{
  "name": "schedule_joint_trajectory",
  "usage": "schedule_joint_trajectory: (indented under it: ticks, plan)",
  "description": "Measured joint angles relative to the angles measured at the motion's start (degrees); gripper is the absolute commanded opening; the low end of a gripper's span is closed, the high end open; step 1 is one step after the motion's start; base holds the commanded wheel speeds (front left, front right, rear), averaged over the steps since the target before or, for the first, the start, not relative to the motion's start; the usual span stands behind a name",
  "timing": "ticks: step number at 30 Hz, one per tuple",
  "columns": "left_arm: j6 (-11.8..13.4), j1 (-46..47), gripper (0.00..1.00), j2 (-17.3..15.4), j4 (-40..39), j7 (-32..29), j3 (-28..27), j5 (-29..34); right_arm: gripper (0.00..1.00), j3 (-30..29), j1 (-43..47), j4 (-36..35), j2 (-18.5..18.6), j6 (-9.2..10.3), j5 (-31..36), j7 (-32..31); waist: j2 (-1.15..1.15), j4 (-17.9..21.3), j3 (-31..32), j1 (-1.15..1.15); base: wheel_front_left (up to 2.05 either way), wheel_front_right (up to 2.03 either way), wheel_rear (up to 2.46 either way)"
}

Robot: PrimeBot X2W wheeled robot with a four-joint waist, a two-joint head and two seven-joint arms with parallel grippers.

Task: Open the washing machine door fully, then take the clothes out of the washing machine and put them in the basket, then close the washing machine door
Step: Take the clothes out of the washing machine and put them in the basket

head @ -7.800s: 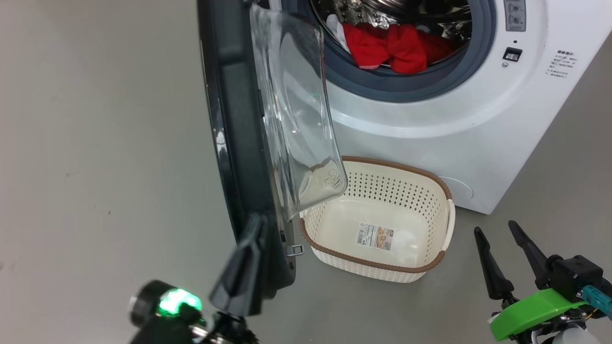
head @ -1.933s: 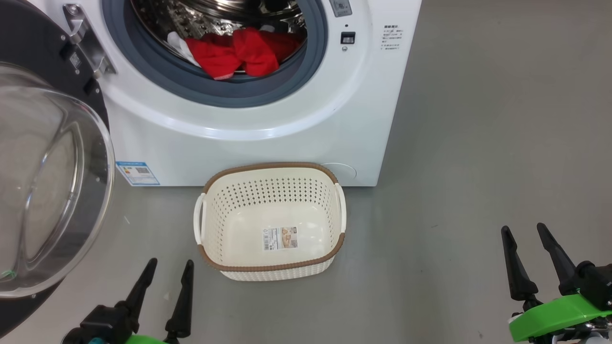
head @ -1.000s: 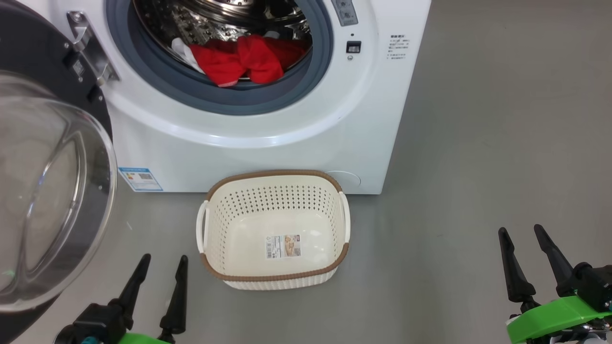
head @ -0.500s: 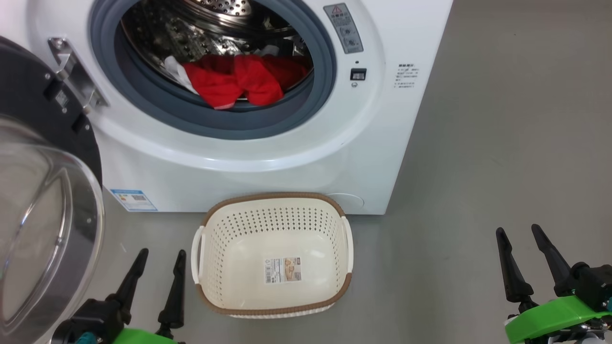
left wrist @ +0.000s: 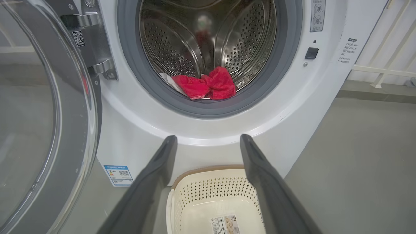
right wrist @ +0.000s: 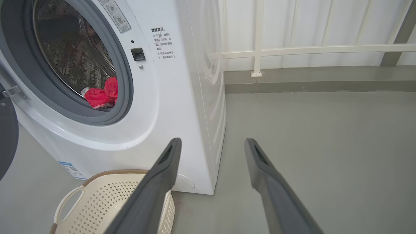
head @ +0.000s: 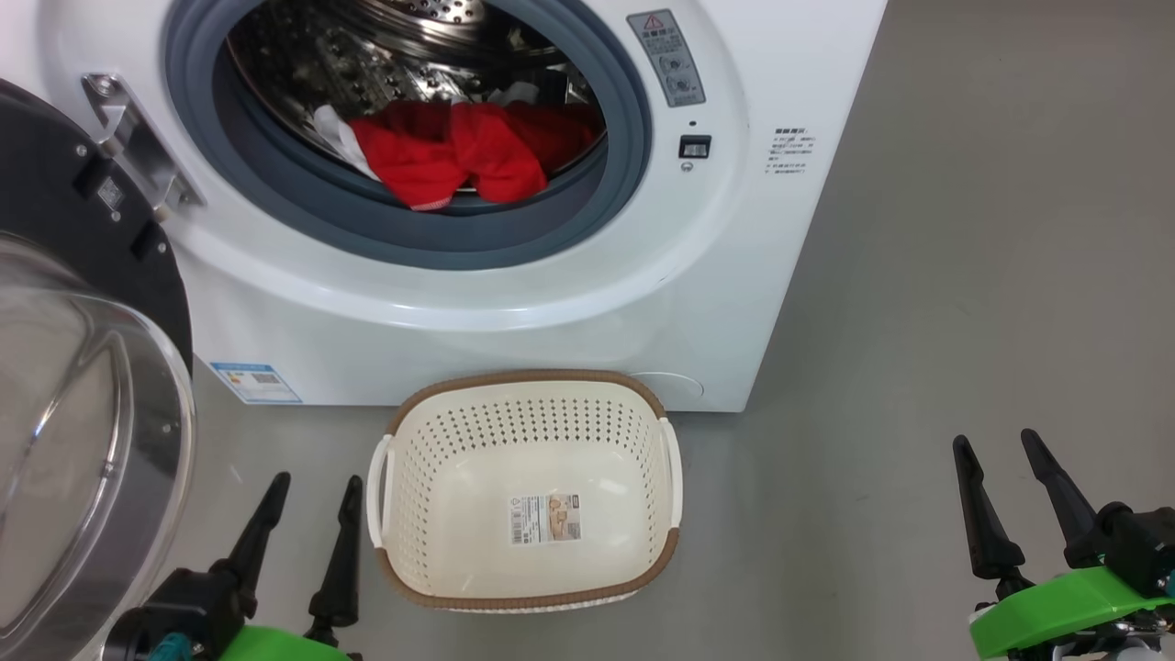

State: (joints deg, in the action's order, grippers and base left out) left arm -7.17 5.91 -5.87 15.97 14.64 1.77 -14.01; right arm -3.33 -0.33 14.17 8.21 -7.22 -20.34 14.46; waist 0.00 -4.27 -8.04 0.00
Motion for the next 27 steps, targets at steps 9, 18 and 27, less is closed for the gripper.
schedule_joint_trajectory:
  ticks: [9,18,27]
  plan:
    - [0.0,4.02,1.0,0.0,2.55,0.0,1.59,0.15,1.0,-0.07,-1.36,-0.58,-0.25,0.0,0.0,0.0,0.0,0.03,-2.38,0.0,0.0,0.0,0.0]
    - [0.0,19.86,1.0,0.21,9.39,0.0,4.21,4.33,1.0,0.08,-4.75,-1.01,-1.0,0.0,0.18,0.0,0.0,0.81,-7.22,0.0,0.0,0.0,0.0]
    - [2.78,39.76,1.0,1.36,26.19,0.0,6.46,10.85,1.0,0.53,-8.7,-1.53,-1.87,0.0,0.18,0.0,0.0,3.29,-13.13,0.0,0.0,0.0,0.0]
